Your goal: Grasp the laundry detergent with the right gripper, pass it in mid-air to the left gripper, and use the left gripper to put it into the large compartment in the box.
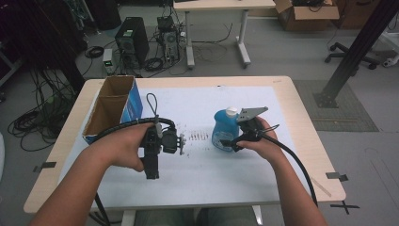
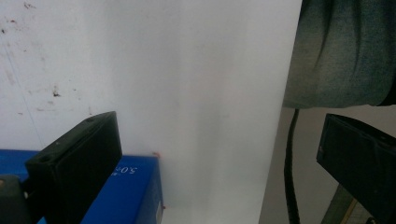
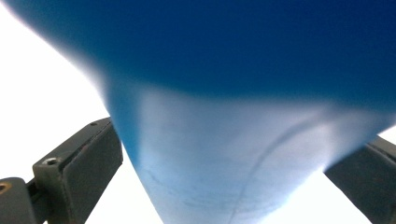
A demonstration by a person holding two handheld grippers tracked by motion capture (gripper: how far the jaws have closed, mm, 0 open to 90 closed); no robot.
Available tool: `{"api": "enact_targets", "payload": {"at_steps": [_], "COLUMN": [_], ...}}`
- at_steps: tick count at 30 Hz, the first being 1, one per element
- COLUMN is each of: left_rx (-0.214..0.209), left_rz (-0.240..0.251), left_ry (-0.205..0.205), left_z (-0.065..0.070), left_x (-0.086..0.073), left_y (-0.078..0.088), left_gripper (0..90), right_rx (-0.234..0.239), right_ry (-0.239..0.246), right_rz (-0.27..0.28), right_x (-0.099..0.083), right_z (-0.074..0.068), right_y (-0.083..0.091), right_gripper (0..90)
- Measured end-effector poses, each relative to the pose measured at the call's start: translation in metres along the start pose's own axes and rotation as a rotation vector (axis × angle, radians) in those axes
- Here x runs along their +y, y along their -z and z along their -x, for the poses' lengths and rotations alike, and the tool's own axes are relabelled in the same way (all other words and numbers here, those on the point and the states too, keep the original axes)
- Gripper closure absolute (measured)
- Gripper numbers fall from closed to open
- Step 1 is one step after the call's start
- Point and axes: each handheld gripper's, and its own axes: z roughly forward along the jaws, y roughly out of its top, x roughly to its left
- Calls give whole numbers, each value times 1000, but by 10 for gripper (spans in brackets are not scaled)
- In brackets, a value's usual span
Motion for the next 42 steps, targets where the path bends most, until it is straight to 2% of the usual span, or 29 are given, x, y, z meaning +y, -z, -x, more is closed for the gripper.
{"api": "enact_targets", "payload": {"at_steps": [8, 24, 28, 31, 42], "left_rx": [1, 1, 3, 2, 1], "left_rz": [0, 1, 5, 3, 6], "left_ry": [1, -4, -5, -4, -4], "left_z": [0, 1, 0, 0, -2], "left_x": [0, 1, 1, 1, 1], "left_y": [-1, -1, -2, -2, -2], "left_gripper": [4, 4, 4, 4, 4], "right_rx": [-8, -32, -45, -55, -54], "right_ry": [-4, -34, -36, -40, -47], "right_rz": [53, 110, 115, 122, 141], "right_x": [-4, -12, -13, -15, -16], "right_z": [-1, -2, -3, -4, -4], "right_y": [-3, -6, -6, -8, -9], "right_gripper": [17, 19, 35, 89, 133]}}
